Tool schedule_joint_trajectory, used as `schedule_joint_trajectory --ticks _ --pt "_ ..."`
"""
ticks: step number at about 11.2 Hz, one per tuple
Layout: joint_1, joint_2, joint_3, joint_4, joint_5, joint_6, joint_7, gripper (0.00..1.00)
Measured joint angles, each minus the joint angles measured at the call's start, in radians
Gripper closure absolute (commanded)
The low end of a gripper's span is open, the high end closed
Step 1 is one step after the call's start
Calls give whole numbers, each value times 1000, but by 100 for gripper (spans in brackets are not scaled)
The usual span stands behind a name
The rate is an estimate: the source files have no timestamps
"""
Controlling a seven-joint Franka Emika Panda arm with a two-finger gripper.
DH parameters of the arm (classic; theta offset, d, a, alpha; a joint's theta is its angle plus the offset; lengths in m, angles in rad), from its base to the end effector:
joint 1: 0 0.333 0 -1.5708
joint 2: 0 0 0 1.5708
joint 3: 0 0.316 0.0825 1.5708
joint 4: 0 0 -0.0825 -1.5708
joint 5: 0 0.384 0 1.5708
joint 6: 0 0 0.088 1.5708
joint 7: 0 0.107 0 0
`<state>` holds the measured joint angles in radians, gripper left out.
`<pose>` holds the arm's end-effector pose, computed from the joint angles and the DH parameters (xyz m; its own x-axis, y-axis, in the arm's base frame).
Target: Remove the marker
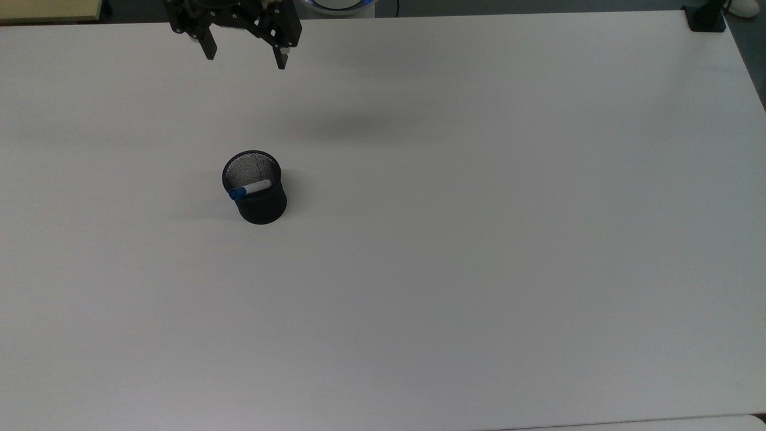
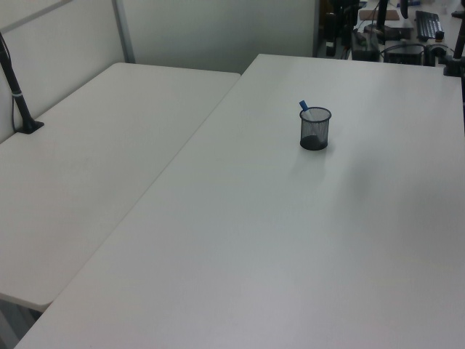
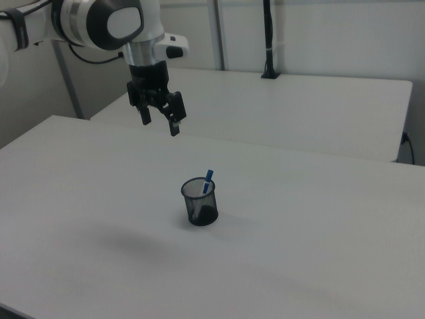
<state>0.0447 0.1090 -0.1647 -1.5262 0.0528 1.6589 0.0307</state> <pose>0.5920 -0.0609 0.5918 0.9879 -0.1533 0.0240 -0.1524 -0.9877 -0.0356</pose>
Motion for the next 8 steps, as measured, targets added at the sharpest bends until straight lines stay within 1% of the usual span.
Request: schedule_joint_trajectory --ticks 8 --pt "0 3 0 0 0 0 -33 0"
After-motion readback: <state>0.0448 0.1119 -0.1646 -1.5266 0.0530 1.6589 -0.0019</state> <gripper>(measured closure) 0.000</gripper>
